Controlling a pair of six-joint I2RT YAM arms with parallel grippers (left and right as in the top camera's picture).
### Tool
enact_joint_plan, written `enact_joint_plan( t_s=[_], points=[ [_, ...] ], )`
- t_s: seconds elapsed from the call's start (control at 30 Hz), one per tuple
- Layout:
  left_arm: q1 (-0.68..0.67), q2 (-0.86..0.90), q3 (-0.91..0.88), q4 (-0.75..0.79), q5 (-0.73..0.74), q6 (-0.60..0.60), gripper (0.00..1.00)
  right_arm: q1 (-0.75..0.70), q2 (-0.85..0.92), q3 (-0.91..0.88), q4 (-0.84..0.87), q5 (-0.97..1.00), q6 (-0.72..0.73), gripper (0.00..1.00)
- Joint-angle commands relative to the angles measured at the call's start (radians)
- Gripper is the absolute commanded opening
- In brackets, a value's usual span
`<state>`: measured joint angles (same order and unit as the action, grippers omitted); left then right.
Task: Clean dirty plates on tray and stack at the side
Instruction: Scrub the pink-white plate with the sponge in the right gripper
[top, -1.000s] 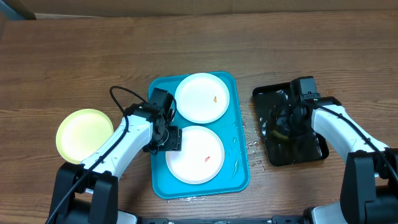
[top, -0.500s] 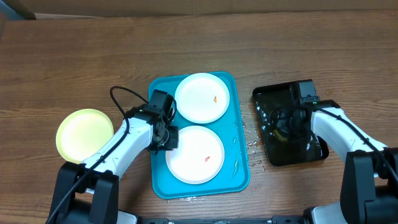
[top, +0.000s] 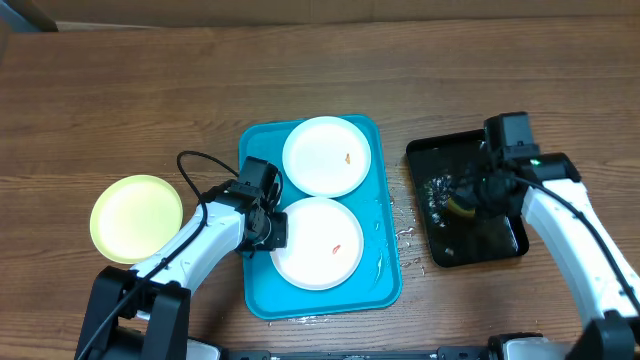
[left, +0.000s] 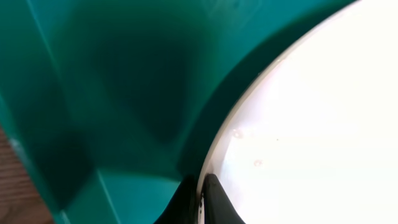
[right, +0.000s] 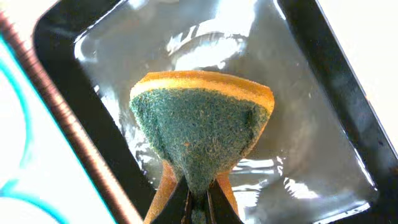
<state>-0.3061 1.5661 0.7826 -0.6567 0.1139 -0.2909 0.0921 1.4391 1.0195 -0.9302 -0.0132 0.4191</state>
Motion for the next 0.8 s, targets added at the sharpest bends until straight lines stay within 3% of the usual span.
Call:
enact_joint_plan(
  t_s=[0.0, 0.2, 0.37, 0.5, 0.77],
  points=[
    [-0.002, 0.016, -0.029, 0.04, 0.058, -0.029, 0.04, 0.001, -0.049, 0.023, -0.018, -0.1, -0.08, 0.04],
    [-0.002, 0.016, -0.028, 0.026, 0.09, -0.109, 0.04, 0.128, -0.063, 0.021, -0.079, -0.322, -0.188, 0.04],
    [-0.002, 0.016, -0.028, -0.003, 0.102, -0.171, 0.04, 0.384, -0.056, 0.021, -0.02, -0.317, -0.175, 0.04],
    [-0.002, 0.016, -0.028, -0.01, 0.119, -0.172, 0.04, 0.559, -0.016, 0.009, 0.061, -0.204, -0.07, 0.04],
    [-0.002, 0.016, -0.028, -0.008, 0.146, -0.185, 0.04, 0.723, 0.172, -0.032, 0.316, -0.114, -0.043, 0.04]
  ],
)
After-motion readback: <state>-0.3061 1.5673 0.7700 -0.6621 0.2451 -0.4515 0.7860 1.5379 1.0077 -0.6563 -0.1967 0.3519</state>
